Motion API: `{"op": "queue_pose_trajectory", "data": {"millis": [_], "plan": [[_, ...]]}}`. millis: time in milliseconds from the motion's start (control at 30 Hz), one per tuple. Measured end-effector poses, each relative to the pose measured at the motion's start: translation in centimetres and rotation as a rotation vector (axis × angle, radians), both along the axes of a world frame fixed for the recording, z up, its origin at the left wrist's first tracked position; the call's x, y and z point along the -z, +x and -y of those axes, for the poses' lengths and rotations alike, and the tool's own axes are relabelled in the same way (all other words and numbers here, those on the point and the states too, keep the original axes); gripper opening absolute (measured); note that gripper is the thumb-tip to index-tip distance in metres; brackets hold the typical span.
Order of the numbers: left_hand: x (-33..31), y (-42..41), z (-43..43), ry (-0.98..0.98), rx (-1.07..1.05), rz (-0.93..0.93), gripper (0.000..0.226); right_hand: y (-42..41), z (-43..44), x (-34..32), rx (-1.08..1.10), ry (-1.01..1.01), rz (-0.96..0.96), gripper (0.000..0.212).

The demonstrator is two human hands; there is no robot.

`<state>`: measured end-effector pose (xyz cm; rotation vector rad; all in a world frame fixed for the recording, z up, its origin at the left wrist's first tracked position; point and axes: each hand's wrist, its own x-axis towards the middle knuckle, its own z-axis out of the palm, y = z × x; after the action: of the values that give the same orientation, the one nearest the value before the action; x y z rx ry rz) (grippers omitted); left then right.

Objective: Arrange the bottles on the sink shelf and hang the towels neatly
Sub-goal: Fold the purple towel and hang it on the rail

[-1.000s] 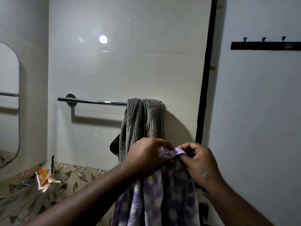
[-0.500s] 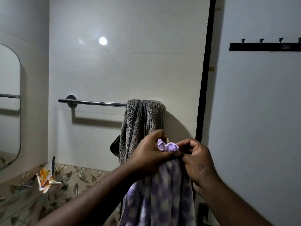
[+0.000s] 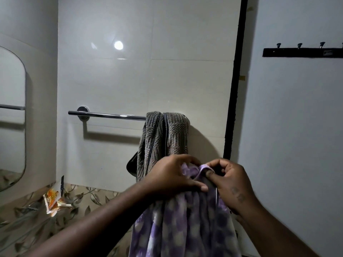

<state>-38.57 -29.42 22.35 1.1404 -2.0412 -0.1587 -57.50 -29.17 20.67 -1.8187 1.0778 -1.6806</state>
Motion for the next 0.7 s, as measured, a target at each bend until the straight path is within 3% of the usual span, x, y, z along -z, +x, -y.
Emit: {"op": "queue_pose_trajectory", "data": {"millis": [100,200,333,467,600,700], "plan": [[0.0,-0.4,0.2,-0.148,-0.125,0.026,0.044,0.2,0.0,-0.5,0.029,-0.017,-0.095,0.015],[-0.2,0.2,0.5,-0.244,-0.229,-0.093,0.018,-1.0,0.3,-0.2,0.253,0.007,-0.33,0.017],[0.0,0.3,0.6,-0.19,-0.258,-0.096,0.037,-1.4,0.1,0.0,0.255,0.004,-0.258,0.013],[0.8,-0.7,1.0,-0.053,-0.014,-0.054,0.066,0.4,-0.2,-0.6,0.049,0.039,-0.065,0.016],[0.9,-1.0,0.9,-0.153,-0.063,-0.036,0.033,-0.1,0.3,-0.7,0.054,0.071,-0.106,0.02],[1.0,-0.2,1.4,-0.226,-0.22,-0.068,0.032,-0.9,0.2,-0.4,0.057,0.111,-0.283,0.016]]}}
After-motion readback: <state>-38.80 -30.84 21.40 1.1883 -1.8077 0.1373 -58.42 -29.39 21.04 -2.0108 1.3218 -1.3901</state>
